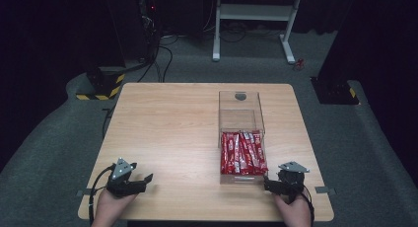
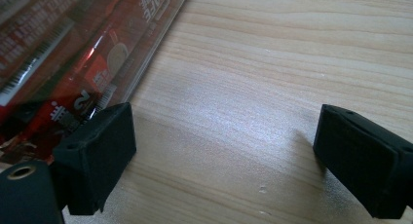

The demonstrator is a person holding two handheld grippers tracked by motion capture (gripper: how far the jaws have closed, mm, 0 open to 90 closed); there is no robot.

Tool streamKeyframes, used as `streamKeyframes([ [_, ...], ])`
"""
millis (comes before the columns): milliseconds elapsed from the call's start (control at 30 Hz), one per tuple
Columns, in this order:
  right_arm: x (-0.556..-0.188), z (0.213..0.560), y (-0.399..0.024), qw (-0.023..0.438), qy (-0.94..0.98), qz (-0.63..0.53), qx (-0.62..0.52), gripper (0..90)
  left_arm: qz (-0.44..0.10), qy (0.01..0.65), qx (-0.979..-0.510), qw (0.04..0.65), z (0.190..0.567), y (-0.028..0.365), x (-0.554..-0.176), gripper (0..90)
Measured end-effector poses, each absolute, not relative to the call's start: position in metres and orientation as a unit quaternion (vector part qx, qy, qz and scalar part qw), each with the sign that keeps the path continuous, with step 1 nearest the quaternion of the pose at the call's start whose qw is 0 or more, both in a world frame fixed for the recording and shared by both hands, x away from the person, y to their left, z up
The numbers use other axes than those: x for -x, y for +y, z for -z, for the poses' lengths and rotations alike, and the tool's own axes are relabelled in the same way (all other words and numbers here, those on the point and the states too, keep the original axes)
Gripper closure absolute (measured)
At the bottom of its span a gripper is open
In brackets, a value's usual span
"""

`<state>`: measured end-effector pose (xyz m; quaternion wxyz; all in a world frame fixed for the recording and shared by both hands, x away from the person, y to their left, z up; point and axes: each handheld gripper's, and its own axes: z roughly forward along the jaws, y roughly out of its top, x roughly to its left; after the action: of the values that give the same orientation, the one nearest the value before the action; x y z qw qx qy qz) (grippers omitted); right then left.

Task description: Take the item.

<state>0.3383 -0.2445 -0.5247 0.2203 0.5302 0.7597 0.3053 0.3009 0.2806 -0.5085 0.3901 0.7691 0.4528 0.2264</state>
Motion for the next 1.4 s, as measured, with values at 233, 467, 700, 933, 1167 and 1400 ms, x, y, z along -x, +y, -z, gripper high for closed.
streamKeyframes([
  [233, -0.339, 0.525, -0.245, 0.22, 0.762, -0.306, -0.526, 8.2, -0.209, 0.453, -0.763, 0.412, 0.505, 0.276, -0.299, 20.0],
  [467, -0.339, 0.525, -0.245, 0.22, 0.762, -0.306, -0.526, 8.2, -0.204, 0.446, -0.766, 0.416, 0.506, 0.268, -0.301, 19.7],
  [700, -0.339, 0.525, -0.245, 0.22, 0.762, -0.306, -0.526, 8.2, -0.204, 0.44, -0.765, 0.424, 0.503, 0.257, -0.302, 19.6],
  [933, -0.339, 0.525, -0.245, 0.22, 0.762, -0.306, -0.526, 8.2, -0.201, 0.428, -0.771, 0.426, 0.501, 0.247, -0.303, 19.2],
  [1167, -0.339, 0.525, -0.245, 0.22, 0.762, -0.306, -0.526, 8.3, -0.195, 0.423, -0.773, 0.431, 0.501, 0.238, -0.304, 18.0],
  [1400, -0.339, 0.525, -0.245, 0.22, 0.763, -0.306, -0.526, 8.3, -0.189, 0.416, -0.776, 0.435, 0.5, 0.228, -0.305, 17.5],
])
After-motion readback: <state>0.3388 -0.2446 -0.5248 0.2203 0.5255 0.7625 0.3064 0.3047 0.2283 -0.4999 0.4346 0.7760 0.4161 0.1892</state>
